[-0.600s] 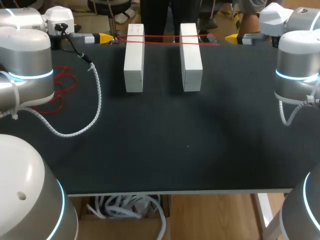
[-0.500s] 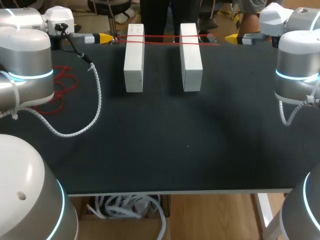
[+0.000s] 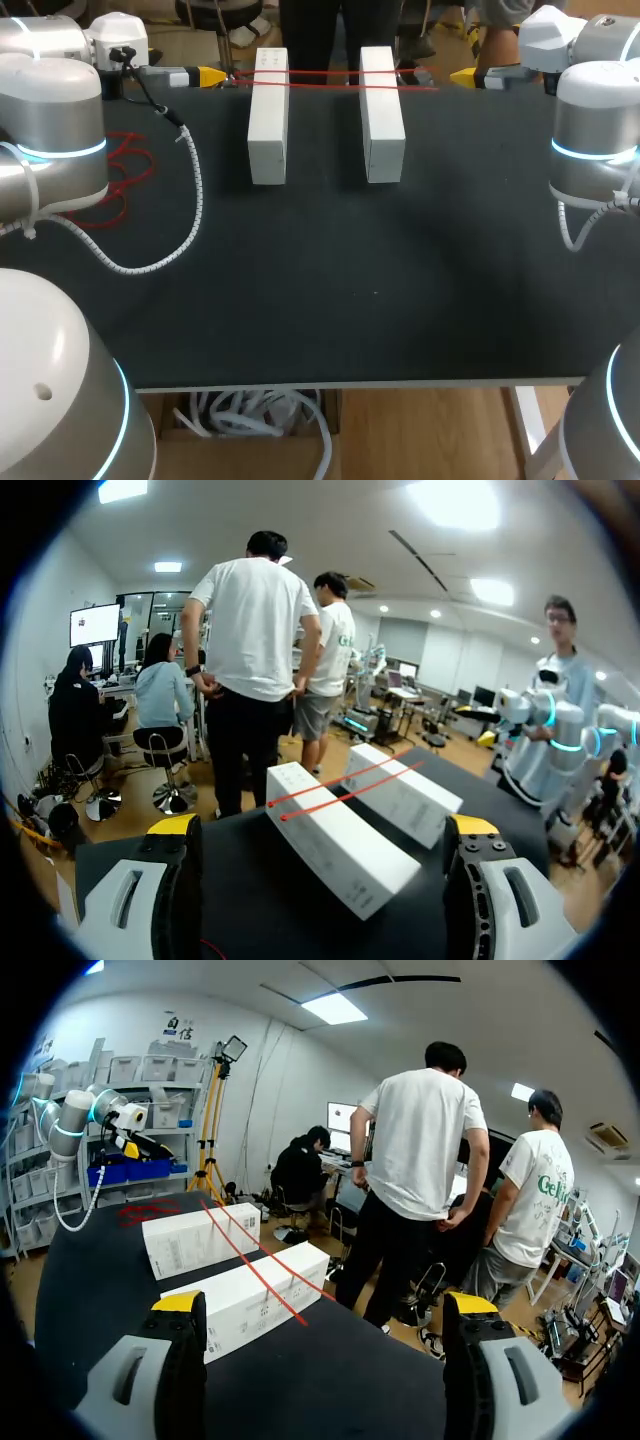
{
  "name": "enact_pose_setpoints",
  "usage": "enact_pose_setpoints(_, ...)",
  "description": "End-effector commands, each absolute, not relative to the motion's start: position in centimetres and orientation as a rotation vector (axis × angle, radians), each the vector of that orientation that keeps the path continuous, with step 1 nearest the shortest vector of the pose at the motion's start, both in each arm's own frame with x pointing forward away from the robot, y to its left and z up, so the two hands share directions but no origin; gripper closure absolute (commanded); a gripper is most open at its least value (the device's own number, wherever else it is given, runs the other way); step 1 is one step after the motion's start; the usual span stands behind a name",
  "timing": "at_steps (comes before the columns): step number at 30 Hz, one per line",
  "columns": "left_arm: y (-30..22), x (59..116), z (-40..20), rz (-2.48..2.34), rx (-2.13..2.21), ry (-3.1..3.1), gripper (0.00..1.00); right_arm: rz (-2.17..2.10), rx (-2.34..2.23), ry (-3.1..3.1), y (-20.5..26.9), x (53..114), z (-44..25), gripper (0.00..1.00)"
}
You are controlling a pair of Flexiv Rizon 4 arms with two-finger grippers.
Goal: Grab the tape and strap the tape.
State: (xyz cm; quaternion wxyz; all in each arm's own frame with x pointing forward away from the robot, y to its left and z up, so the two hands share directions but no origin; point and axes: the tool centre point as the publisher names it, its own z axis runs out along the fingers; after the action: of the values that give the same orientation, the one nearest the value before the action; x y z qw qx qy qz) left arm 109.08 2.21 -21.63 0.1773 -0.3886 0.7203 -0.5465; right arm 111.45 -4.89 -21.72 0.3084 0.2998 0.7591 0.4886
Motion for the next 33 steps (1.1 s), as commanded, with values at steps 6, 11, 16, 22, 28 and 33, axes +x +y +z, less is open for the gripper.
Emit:
enact_pose_setpoints(6,3.0,109.6,-22.3,-1.590,-0.759,2.251,0.00,1.291,0.792,2.009,-4.9,111.4,-21.7,0.00)
enact_pose_setpoints(11,1.6,109.9,-22.6,-1.542,-0.309,2.426,0.00,1.291,0.792,2.009,-4.9,111.4,-21.7,0.00)
enact_pose_setpoints(16,1.2,109.9,-22.6,-1.535,-0.253,2.432,0.00,1.291,0.792,2.009,-4.9,111.4,-21.7,0.00)
enact_pose_setpoints(22,1.2,109.9,-22.6,-1.535,-0.253,2.432,0.00,1.291,0.792,2.009,-4.9,111.4,-21.7,0.00)
enact_pose_setpoints(28,1.5,110.7,-24.0,-1.518,-0.141,2.439,0.00,1.291,0.792,2.009,-4.9,111.4,-21.7,0.00)
enact_pose_setpoints(33,1.7,112.3,-25.1,-1.527,0.001,2.404,0.00,1.291,0.792,2.009,-4.9,111.4,-21.7,0.00)
